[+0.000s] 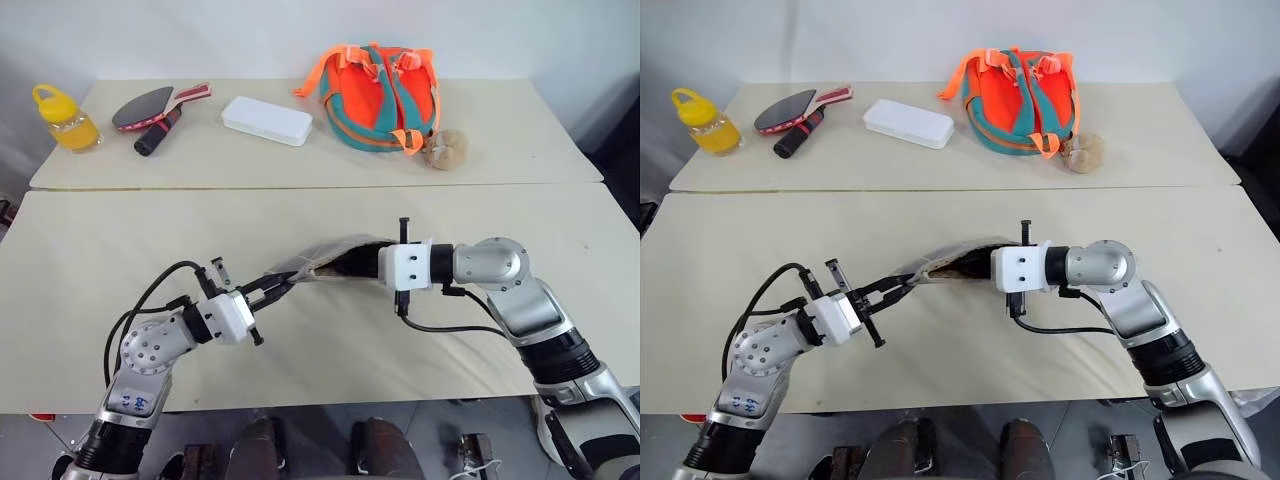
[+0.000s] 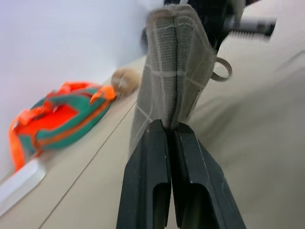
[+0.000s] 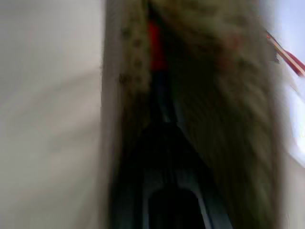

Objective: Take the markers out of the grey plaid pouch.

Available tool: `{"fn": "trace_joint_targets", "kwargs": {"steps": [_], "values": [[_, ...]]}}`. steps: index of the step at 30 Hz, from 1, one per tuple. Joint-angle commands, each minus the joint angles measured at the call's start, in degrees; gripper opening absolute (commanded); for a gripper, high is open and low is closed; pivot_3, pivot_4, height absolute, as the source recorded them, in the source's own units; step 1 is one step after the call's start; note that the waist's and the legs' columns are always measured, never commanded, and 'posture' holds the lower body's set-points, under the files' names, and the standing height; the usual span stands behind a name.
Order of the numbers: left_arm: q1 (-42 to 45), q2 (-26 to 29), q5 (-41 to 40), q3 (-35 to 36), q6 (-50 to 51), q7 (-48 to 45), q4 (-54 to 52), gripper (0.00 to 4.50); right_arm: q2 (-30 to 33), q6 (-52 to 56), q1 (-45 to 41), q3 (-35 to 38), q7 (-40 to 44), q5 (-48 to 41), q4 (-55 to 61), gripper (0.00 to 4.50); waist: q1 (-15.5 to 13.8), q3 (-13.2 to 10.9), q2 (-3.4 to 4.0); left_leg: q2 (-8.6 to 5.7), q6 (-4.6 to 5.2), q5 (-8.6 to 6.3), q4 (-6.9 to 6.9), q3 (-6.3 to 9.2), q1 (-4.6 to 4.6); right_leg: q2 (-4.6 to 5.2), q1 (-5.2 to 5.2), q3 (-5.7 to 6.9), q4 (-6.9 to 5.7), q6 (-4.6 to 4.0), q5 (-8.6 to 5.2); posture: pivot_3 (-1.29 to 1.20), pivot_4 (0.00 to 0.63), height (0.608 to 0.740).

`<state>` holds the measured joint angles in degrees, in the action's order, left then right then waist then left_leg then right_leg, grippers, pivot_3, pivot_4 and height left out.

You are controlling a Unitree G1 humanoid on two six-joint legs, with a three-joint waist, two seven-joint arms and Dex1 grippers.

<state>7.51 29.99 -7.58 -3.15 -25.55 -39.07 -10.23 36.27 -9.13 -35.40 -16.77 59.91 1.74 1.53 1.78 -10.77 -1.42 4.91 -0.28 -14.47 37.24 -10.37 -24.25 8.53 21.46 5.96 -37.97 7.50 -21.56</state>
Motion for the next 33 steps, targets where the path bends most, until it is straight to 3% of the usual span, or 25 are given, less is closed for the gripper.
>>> {"fn": "trace_joint_targets", "kwargs": {"steps": [1,4,15,19,26,33], "values": [[2.37,-0.76,-2.18,-0.70,-0.26,-1.40,0.51,0.00,1.16,-3.25,-3.76,-0.40,0.13,3.37,-2.70,0.04,0.01,0.00,0.00,0.00,0.00,0.00,0.01,0.00,0.01,0.00,0.00,0.00,-0.02,0.00,0.00,0.00,0.150,0.740],[3.38,-1.45,-2.32,-1.05,-0.21,-2.07,1.34,0.00,0.82,-1.21,-5.23,0.45,2.29,0.78,-3.45,0.64,-0.02,0.00,0.00,0.01,0.00,0.01,0.01,0.01,0.01,-0.01,0.00,0.00,-0.03,0.00,0.00,0.00,0.150,0.740],[3.50,-3.65,-4.33,-1.27,0.74,-3.78,3.41,0.00,1.71,1.43,-4.86,1.16,3.19,0.07,-0.91,4.48,-0.04,0.00,0.00,0.01,0.00,0.01,0.03,0.01,0.01,0.00,0.00,0.00,-0.03,0.00,0.00,0.00,0.150,0.740],[3.76,-4.07,-3.80,-1.80,0.47,-4.31,3.89,0.00,1.92,2.95,-5.18,1.04,3.26,0.24,0.07,4.30,-0.05,0.00,0.00,0.01,0.00,0.01,0.04,0.02,0.00,0.00,0.00,0.01,-0.03,0.00,0.00,0.00,0.150,0.740],[2.74,-4.72,-4.22,-2.02,1.62,-4.83,3.02,0.00,2.57,3.92,-6.17,1.23,4.08,0.37,0.76,2.22,-0.04,0.00,0.00,0.01,0.00,0.01,0.04,0.02,0.01,0.00,-0.01,0.01,-0.03,0.00,0.00,0.00,0.150,0.740],[3.21,-5.82,-6.65,-2.75,4.81,-5.42,2.35,0.00,1.94,3.39,-7.64,-0.82,3.58,3.92,-0.52,2.22,-0.04,0.00,0.00,0.01,0.00,0.01,0.05,0.02,0.01,0.00,-0.01,0.00,-0.03,0.00,0.00,0.00,0.150,0.740]]}}
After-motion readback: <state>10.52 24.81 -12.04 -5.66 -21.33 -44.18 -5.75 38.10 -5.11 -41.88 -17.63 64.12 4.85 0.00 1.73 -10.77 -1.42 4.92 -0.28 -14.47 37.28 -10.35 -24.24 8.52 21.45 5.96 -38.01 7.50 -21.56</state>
